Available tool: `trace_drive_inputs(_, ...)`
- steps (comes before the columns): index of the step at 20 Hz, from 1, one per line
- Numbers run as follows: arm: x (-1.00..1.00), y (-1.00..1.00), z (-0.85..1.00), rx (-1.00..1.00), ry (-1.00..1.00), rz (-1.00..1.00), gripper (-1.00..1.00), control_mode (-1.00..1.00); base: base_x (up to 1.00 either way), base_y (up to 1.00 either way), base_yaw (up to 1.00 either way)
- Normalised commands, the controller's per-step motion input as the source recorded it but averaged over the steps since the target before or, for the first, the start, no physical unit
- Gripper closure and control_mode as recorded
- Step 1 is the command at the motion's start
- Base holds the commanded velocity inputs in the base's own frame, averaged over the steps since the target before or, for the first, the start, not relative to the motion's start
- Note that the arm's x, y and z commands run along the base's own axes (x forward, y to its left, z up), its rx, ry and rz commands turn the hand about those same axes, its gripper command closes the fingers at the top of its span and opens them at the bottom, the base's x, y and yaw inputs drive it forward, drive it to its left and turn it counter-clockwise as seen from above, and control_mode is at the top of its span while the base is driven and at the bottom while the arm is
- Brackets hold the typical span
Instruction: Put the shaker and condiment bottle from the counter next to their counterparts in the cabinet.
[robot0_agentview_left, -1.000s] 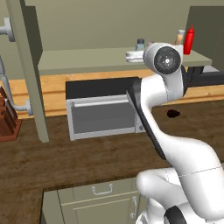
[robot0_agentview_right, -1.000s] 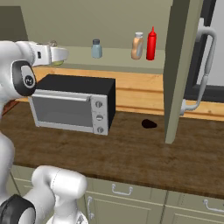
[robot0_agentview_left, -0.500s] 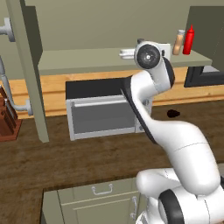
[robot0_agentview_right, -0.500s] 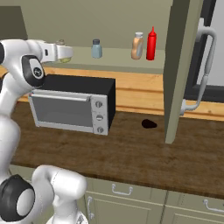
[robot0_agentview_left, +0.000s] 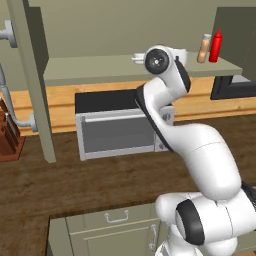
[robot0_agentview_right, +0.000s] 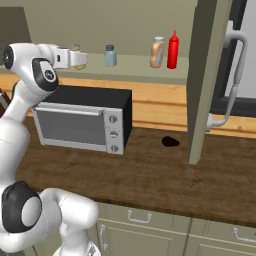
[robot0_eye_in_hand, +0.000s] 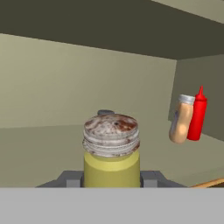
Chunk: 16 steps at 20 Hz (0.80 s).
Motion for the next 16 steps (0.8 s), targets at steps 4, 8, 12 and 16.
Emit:
trace_drive_inputs(4,0.22,0.0,0.0,0.05,0.0,-0.02,1.0,-1.0,0.0,0.0,0.0)
trace_drive_inputs(8,0.34,0.0,-0.14,0.01,0.0,-0.03,1.0,-1.0,0.0,0.0,0.0)
trace_drive_inputs(12,0.38,0.0,-0.3,0.0,0.0,-0.02,1.0,-1.0,0.0,0.0,0.0)
trace_drive_inputs(16,0.32,0.0,-0.29,0.01,-0.01,-0.02,1.0,-1.0,0.0,0.0,0.0)
